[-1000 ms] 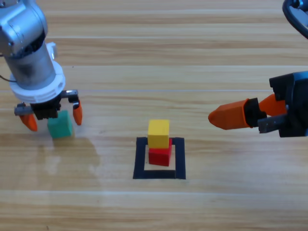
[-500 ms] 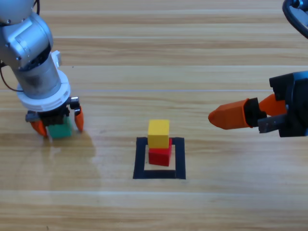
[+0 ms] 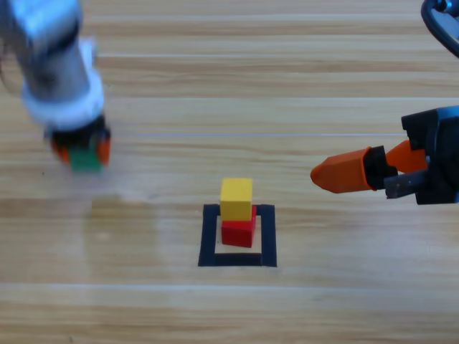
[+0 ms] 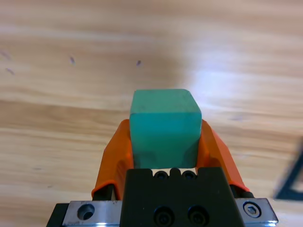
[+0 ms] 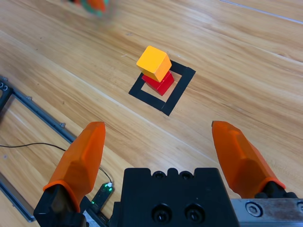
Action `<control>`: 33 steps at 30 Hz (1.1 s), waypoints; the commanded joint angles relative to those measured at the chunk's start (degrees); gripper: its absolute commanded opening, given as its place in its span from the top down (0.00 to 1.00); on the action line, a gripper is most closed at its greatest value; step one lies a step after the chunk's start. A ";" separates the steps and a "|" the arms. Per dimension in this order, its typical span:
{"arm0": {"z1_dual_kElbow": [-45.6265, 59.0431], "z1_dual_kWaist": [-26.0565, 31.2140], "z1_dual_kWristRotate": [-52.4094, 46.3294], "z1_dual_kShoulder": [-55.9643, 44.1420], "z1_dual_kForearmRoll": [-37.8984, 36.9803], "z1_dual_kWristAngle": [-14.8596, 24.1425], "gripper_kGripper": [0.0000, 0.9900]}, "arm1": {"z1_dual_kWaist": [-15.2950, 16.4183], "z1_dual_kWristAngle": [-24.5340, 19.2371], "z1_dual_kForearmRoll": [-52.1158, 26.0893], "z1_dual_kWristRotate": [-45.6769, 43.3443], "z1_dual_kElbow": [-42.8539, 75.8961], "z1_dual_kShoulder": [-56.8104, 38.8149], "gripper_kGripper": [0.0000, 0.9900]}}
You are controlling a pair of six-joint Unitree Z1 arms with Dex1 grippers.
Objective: Stack the blocks in the rectangular block: red at the bottom, yellow in the middle, green on top
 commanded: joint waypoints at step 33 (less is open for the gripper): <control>-35.78 -31.71 -19.18 10.15 23.02 0.01 0.94 | 0.19 0.70 -0.37 -1.18 2.38 0.32 0.00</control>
